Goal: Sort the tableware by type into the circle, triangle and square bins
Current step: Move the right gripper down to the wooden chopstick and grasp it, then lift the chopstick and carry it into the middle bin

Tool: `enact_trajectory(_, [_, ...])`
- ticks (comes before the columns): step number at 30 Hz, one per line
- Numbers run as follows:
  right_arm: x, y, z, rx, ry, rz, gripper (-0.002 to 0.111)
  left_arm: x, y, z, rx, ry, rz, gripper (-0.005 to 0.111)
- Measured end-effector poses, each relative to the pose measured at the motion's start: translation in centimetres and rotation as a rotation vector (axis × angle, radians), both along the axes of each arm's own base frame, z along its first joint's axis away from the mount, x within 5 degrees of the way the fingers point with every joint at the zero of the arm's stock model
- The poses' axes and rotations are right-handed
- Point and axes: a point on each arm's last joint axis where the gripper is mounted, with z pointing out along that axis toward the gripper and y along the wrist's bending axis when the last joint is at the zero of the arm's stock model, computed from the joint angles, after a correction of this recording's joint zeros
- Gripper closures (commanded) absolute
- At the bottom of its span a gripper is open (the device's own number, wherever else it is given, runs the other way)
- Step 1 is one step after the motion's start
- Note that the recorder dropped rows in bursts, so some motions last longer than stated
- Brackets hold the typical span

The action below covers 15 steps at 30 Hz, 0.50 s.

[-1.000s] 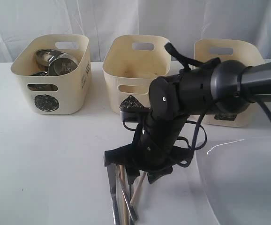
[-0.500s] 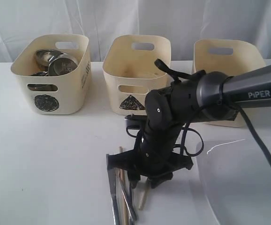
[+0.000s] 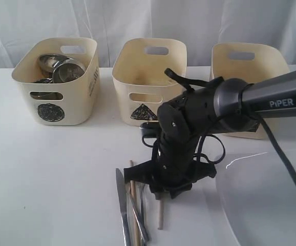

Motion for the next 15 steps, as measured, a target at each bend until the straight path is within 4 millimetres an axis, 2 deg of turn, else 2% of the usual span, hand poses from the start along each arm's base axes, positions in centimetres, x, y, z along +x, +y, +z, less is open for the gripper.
enact_trajectory(15, [1.0, -0.4, 0.0, -0.058, -0.117, 0.082, 0.075, 0.0, 0.0, 0.0, 0.0, 0.0, 0.0, 0.107])
